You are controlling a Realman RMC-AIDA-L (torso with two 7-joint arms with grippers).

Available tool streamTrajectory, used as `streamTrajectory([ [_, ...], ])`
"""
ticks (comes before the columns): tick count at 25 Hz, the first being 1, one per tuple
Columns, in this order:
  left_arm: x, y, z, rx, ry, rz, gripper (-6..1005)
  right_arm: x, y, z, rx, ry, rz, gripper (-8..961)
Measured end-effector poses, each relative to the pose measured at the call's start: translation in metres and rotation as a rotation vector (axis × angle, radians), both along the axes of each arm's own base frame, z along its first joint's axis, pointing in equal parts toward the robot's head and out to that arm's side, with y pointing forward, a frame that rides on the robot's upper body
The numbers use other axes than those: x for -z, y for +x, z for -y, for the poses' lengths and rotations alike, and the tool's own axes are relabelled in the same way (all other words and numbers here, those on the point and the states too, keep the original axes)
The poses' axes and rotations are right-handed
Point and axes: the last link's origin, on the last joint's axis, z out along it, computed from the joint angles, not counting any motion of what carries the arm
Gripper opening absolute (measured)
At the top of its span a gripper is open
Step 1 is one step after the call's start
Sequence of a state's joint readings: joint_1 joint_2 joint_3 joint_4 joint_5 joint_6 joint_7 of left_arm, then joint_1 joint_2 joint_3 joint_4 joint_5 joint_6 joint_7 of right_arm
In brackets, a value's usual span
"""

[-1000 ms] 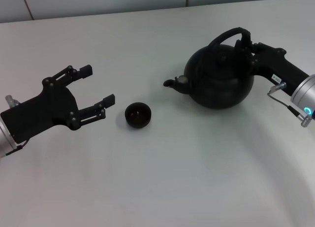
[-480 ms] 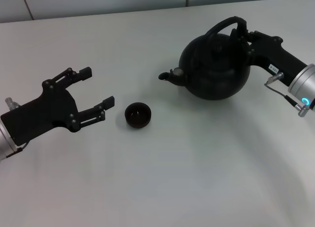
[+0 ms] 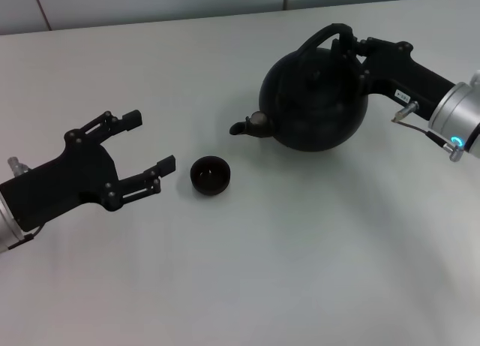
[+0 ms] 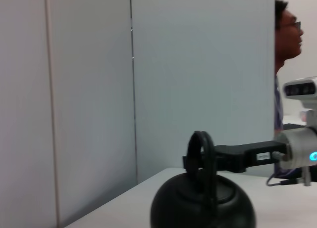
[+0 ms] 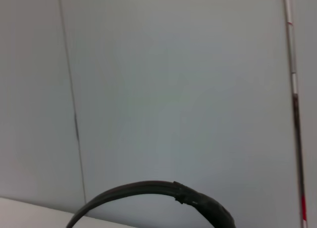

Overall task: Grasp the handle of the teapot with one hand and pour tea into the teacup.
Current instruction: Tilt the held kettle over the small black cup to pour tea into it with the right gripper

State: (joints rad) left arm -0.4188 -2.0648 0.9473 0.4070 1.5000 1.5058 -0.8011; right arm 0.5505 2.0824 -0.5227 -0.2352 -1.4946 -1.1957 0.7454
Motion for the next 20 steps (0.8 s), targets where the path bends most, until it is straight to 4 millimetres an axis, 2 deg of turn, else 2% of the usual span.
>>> streamTrajectory([
  [9, -0.002, -0.004, 0.011, 0.002, -0.012, 0.019, 858, 0.003, -0.011, -0.012, -0.038, -0.028, 0.066, 123],
  [20, -0.002, -0.006, 0.013, -0.003, -0.014, 0.019, 859, 0.012, -0.026, -0.026, -0.095, -0.073, 0.166, 124],
])
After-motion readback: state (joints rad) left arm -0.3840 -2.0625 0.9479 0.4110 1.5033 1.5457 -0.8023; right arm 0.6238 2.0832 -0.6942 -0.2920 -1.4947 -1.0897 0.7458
